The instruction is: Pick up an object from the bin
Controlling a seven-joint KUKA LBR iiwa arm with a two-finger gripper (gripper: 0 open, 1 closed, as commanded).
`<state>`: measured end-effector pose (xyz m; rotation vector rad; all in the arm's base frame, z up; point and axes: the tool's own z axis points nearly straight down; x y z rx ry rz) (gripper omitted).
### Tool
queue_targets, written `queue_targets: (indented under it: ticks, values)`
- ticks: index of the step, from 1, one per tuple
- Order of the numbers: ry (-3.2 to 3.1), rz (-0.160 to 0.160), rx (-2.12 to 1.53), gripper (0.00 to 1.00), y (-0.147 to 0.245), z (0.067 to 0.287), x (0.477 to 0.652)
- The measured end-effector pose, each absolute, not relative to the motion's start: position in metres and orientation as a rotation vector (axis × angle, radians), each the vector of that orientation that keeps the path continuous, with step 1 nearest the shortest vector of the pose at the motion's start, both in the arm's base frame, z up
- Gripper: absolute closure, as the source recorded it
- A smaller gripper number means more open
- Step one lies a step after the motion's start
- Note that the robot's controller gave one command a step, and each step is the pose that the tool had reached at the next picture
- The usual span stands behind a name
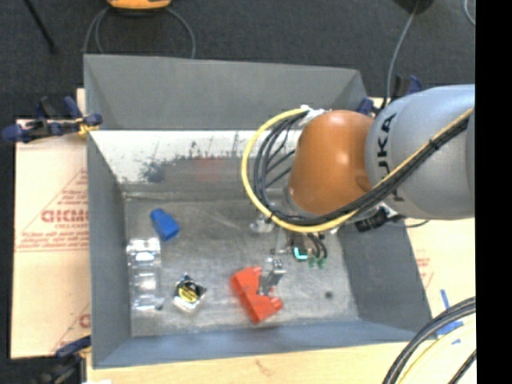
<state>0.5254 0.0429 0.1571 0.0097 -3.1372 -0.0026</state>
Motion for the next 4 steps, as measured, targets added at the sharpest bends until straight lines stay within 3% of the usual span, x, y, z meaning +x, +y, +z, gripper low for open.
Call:
queue_targets:
  ticks: [1,2,3,4]
  values:
    - [-3.133,-0.005,0.284,0.0,0.0368,0.0916,0.5469]
    - [-3.073,-0.011,0.716,0.0,0.045,0.0849,0.5396]
    - [-3.065,-0.011,0.71,1.0,0.0438,0.0849,0.5378]
    - [-3.065,-0.012,0.708,1.0,0.0436,0.0848,0.5378]
